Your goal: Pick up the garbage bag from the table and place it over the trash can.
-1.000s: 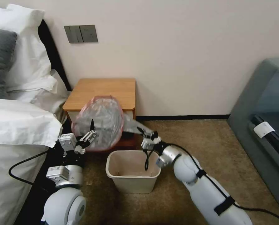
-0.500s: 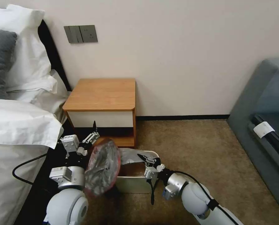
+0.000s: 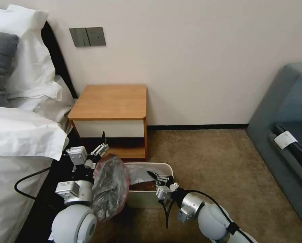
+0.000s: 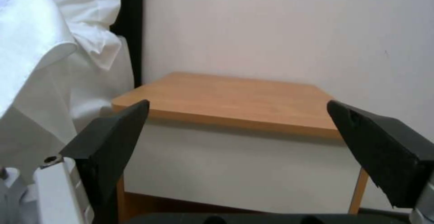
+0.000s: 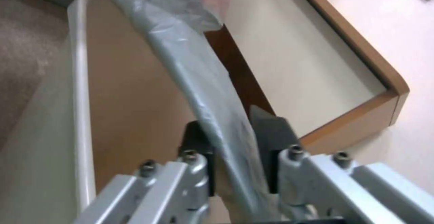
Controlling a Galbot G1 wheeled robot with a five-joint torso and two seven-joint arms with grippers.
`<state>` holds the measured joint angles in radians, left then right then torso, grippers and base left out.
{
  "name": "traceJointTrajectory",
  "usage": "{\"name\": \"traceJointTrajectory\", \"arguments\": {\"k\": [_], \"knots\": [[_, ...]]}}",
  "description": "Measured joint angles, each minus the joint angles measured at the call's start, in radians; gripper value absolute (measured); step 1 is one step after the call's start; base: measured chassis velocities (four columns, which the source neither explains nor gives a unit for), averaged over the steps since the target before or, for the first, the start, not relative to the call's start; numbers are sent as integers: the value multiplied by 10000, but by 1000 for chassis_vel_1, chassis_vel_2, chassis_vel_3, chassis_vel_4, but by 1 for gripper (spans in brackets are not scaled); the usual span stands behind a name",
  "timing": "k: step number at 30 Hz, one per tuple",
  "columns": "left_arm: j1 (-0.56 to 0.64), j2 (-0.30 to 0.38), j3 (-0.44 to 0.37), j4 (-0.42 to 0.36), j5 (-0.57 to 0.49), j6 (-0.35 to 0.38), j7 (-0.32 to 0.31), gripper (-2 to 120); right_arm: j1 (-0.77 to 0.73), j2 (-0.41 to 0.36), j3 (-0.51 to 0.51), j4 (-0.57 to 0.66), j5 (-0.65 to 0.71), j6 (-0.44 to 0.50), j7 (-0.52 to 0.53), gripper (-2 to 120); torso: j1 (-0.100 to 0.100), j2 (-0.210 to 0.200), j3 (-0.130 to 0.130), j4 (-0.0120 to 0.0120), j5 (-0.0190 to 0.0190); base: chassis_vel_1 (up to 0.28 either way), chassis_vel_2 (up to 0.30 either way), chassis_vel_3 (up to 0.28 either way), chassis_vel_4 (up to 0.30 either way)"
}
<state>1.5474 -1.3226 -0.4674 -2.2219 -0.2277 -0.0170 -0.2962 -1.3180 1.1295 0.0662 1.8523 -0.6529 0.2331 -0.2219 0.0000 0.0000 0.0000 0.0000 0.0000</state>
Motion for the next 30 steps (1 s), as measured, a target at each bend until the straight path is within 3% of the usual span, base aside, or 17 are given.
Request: {"name": "traceJointTrajectory", "arguments": {"k": [9, 12, 14, 15, 16, 17, 20, 24, 28, 30], "knots": [[-89, -4, 30, 131, 35, 0, 3, 98, -163, -369, 406, 158, 963, 16, -640, 51, 0, 0, 0, 0, 0, 0, 0, 0, 0], [-141, -5, 45, 137, 37, 4, 16, 98, -272, -745, 687, 376, 1598, 46, -993, 68, 0, 0, 0, 0, 1, 0, 0, 0, 0], [-148, -6, 46, 140, 37, 5, 17, 98, -289, -804, 750, 414, 1690, 46, -1035, 69, 0, 0, 0, 0, 1, 0, 0, 0, 0], [-182, -10, 56, 168, 38, 8, 25, 98, -372, -1069, 1043, 588, 2058, 46, -1279, 78, 0, 0, 0, 0, 1, 0, 0, 0, 0], [-186, -11, 58, 173, 38, 8, 26, 98, -379, -1084, 1063, 600, 2075, 46, -1292, 78, 0, 0, 0, 0, 1, 0, 0, 0, 0], [-222, -13, 73, 251, 41, 18, 32, 98, -652, -1634, 1716, 957, 2522, -52, -1626, 89, 0, 0, 0, 0, 3, 0, 0, 0, 0], [-233, 4, 78, 288, -45, 68, 34, 98, -927, -2130, 2247, 1207, 2976, -81, -1912, 96, 0, 0, 0, -1, 0, 0, 0, 0, 0], [-91, 259, 19, 188, -891, 785, -16, 98, -1397, -3166, 3509, 1483, 4137, 298, -2745, 100, 0, 0, 0, -2, -1, 0, 0, 0, 0], [206, 713, -212, 40, -1772, 1229, -105, 98, -1628, -3252, 4249, 1573, 4686, 609, -2910, 100, 0, 0, 0, 0, -1, 0, 0, 0, 0], [601, 1052, -358, -192, -2593, 1493, -105, 98, -1708, -2942, 4564, 1620, 4903, 748, -2949, 100, -1, 0, 0, -1, 0, 0, 0, 0, 0]]}}
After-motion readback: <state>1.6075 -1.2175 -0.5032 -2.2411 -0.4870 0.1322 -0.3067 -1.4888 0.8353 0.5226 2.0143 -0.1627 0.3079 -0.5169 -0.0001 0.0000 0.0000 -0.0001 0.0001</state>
